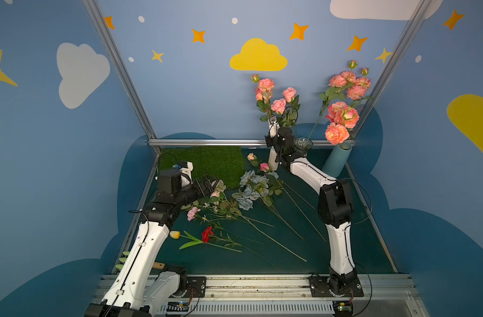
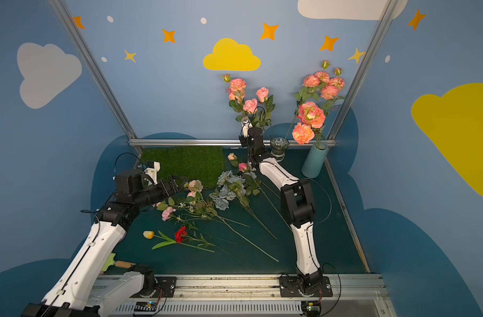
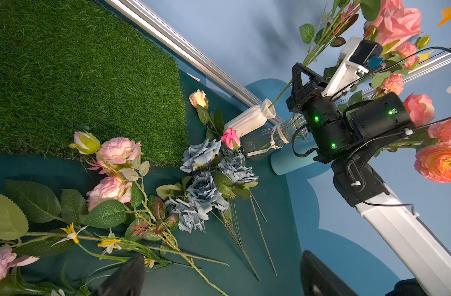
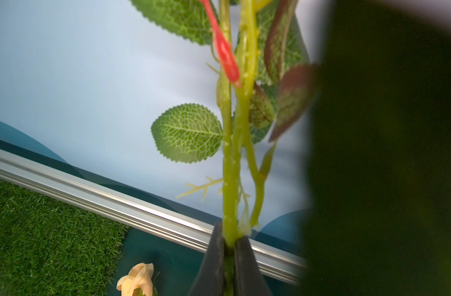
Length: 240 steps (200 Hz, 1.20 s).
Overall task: Place the pink flowers into the vase
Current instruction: Place the flower in the vase.
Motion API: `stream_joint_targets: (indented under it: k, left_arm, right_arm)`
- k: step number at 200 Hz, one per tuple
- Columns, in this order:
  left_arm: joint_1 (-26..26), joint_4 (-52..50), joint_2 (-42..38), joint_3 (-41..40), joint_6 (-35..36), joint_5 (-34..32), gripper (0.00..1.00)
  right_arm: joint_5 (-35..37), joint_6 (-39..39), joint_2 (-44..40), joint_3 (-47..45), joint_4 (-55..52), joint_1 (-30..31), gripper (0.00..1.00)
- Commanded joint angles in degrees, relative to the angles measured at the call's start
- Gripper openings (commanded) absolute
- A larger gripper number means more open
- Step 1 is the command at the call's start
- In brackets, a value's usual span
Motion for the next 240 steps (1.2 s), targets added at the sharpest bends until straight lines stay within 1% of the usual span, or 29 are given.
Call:
stream_joint_targets:
  k: [1, 77, 110, 149, 165, 208, 240]
  left_arm:
    - [0.3, 0.2, -0.6, -0.4, 0.3, 0.1, 0.94]
    - [0.8, 0.3, -0.5, -0.4, 0.0, 0.4, 0.94]
    - [1.0, 0.5, -0.6, -0.5, -0.1, 0.5, 0.94]
    - [1.2, 0.6, -0.6, -0.6, -0.1, 0.6, 0.94]
    - [1.3, 0.8, -0.6, -0.7, -0.3, 0.7, 0.94]
    - [1.6, 1.2, -0.6, -0.9, -0.7, 1.1, 0.94]
    - [1.6, 0.8, -0.3, -0.8, -0.6, 0.6, 0.95]
  right_arm:
    - [1.2, 1.7, 1.8, -0.6, 2.1, -0.6, 0.00]
    - [0.7, 3.3, 3.1, -2.0, 1.4, -1.4, 0.00]
    - [0.8, 3.4, 3.1, -2.8, 1.4, -1.6, 0.11]
    - [1.0, 3.6, 2.6, -3.7, 1.5, -1.8, 0.21]
    - [1.0, 3.7, 2.3, -4.4, 1.7, -1.9, 0.23]
    - [1.4, 4.3, 1.1, -5.9, 2.0, -2.0, 0.24]
    - [0.8, 5.4, -1.5, -7.4, 0.7, -1.8, 0.26]
